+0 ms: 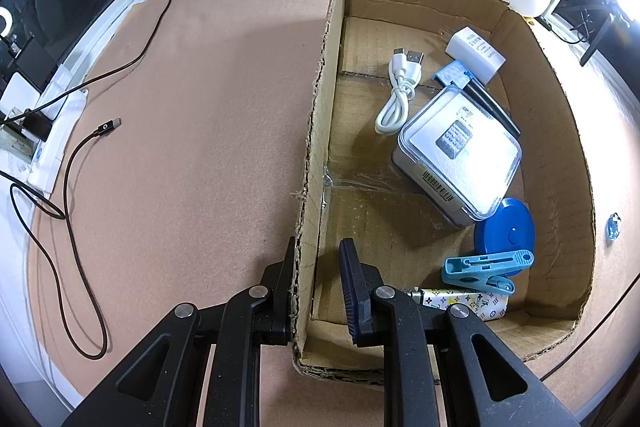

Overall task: Organize rigid objects
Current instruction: 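Move the right gripper to the blue eye-drop bottle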

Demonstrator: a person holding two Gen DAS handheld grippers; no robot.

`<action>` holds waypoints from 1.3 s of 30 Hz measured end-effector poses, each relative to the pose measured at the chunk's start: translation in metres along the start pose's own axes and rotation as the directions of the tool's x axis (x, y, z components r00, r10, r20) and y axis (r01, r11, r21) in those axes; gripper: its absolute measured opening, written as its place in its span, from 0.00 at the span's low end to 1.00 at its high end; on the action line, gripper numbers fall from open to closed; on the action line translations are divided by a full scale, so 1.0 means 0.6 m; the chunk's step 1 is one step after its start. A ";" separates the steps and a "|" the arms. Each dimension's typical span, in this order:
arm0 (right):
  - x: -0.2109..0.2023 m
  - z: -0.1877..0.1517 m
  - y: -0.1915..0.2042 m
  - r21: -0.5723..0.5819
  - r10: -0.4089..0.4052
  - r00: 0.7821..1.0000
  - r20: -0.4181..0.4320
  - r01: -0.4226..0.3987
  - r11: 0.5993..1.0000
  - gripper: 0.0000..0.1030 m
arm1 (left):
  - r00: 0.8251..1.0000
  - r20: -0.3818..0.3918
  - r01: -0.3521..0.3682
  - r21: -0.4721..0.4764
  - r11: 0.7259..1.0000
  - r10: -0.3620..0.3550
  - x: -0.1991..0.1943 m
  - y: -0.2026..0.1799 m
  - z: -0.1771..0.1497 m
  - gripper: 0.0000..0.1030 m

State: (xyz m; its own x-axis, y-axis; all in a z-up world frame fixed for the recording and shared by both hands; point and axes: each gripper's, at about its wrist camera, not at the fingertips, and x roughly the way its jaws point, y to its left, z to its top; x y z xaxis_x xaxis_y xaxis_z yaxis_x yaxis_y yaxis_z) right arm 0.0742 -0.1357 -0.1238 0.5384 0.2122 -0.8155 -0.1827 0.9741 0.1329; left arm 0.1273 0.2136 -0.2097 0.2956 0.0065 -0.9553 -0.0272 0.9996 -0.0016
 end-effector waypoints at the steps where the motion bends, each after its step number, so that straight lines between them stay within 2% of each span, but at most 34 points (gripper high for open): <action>1: 0.001 -0.009 -0.012 0.017 -0.007 1.000 -0.012 0.007 1.000 0.49 | 1.000 0.000 -0.001 0.000 1.000 0.001 0.000 -0.001 0.000 0.19; 5: 0.022 -0.051 -0.067 0.120 -0.017 0.996 -0.085 0.027 0.992 0.49 | 1.000 0.000 -0.003 0.001 1.000 0.003 -0.001 -0.004 -0.002 0.19; 9: 0.058 -0.081 -0.100 0.249 0.067 0.989 -0.133 -0.032 0.968 0.49 | 1.000 -0.001 -0.005 0.002 1.000 0.005 -0.001 -0.005 -0.002 0.19; 16: 0.112 -0.094 -0.117 0.302 0.069 0.981 -0.181 -0.012 0.953 0.48 | 1.000 0.000 -0.003 0.002 1.000 0.003 -0.002 -0.005 -0.002 0.19; 20: 0.134 -0.090 -0.115 0.287 0.055 0.977 -0.206 0.006 0.958 0.48 | 1.000 -0.001 -0.001 -0.001 1.000 0.001 -0.002 -0.003 -0.003 0.19; 25: 0.149 -0.068 -0.107 0.218 0.003 0.979 -0.203 0.042 0.975 0.40 | 1.000 -0.002 0.000 -0.003 1.000 0.000 -0.001 -0.002 -0.001 0.19; 31: 0.173 -0.028 -0.108 0.124 -0.034 0.979 -0.203 0.060 0.991 0.30 | 1.000 -0.003 0.003 -0.006 1.000 -0.003 0.001 -0.002 -0.002 0.19; 34: 0.186 -0.008 -0.101 0.080 -0.045 0.975 -0.215 0.064 0.995 0.21 | 1.000 -0.002 0.003 -0.007 1.000 -0.003 0.001 -0.001 -0.002 0.19; 37: 0.185 0.000 -0.091 0.070 -0.029 0.975 -0.219 0.045 0.996 0.21 | 1.000 -0.002 0.005 -0.009 1.000 -0.005 0.002 -0.002 -0.002 0.19; 39: 0.179 -0.003 -0.084 0.069 -0.047 0.975 -0.216 0.063 0.996 0.24 | 1.000 -0.002 0.005 -0.009 1.000 -0.005 0.002 -0.002 -0.002 0.19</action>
State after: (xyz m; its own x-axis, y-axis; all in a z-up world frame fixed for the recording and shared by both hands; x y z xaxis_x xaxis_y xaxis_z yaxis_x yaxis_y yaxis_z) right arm 0.1398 -0.1623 -0.2193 0.3561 0.1449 -0.9232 -0.0917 0.9885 0.1198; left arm 0.1265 0.2126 -0.2113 0.2939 0.0018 -0.9558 -0.0344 0.9994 -0.0087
